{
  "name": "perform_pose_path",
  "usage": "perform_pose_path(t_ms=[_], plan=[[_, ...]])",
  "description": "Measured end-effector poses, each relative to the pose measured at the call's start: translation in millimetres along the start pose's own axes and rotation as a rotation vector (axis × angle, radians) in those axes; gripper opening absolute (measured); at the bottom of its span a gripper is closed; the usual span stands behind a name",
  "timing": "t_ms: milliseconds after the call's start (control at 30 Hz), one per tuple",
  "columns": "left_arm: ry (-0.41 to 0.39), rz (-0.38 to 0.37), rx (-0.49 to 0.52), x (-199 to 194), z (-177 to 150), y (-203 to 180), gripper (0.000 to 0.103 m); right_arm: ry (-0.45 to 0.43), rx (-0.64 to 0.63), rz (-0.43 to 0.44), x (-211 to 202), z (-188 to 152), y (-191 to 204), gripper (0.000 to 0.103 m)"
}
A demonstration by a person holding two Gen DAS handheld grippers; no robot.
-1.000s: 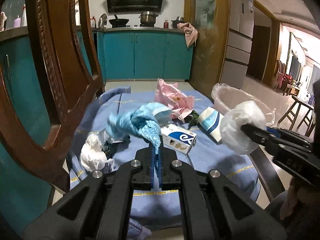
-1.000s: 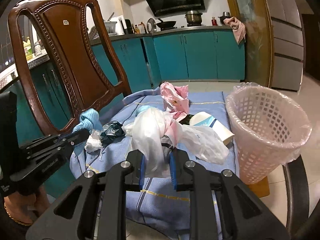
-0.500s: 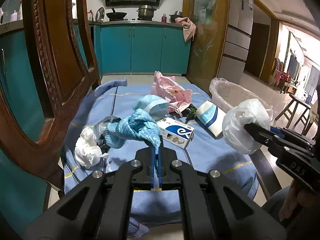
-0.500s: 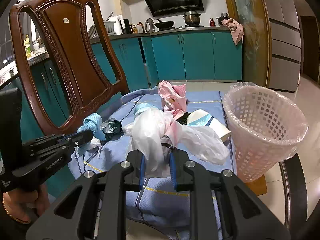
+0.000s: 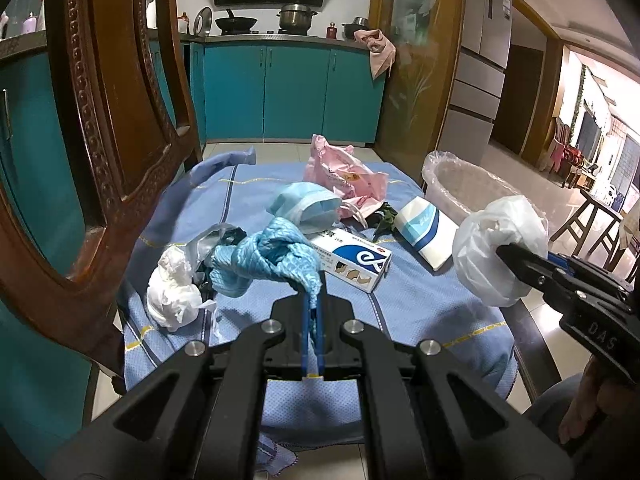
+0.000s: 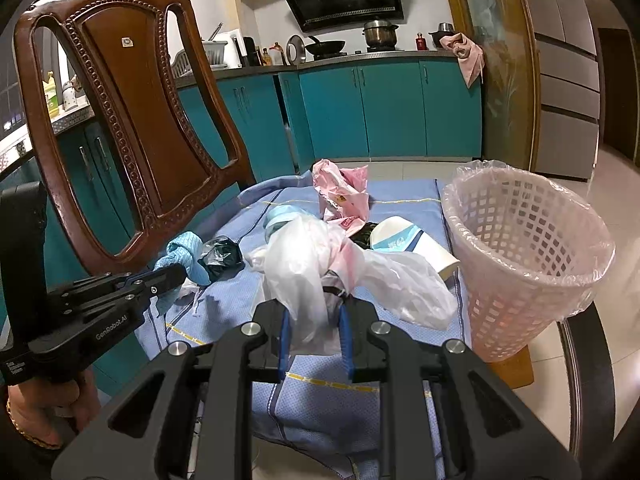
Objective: Collect trash
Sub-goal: 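Carry the white plastic bag with the right gripper into the basket and release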
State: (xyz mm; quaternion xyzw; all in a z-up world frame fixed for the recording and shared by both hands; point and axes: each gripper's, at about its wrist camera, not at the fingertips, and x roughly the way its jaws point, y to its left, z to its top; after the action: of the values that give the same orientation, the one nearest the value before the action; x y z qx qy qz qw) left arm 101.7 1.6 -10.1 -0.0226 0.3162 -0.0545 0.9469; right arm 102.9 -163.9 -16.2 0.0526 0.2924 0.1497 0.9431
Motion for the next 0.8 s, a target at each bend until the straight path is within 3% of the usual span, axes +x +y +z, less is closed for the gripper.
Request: perform_pose_path(t_ms=[433,567,800], plan=[[0.007,0.001,0.006,-0.4,-1.1,0.1,0.004,-0.003,0.012,-0.029,1.0,3.7,-6.8,0.02],[0.007,0.001,0.004,-0.2,-0.9,0.4,0.004,-0.065,0.052,-0.104,-5.6,19.6,-32.8,0.02],[0.008,-0.007,0.005,-0.9,-0.5,-2.0,0.004,-0.149,0.204,-0.32,9.3,63.2,-124.3,0.021]])
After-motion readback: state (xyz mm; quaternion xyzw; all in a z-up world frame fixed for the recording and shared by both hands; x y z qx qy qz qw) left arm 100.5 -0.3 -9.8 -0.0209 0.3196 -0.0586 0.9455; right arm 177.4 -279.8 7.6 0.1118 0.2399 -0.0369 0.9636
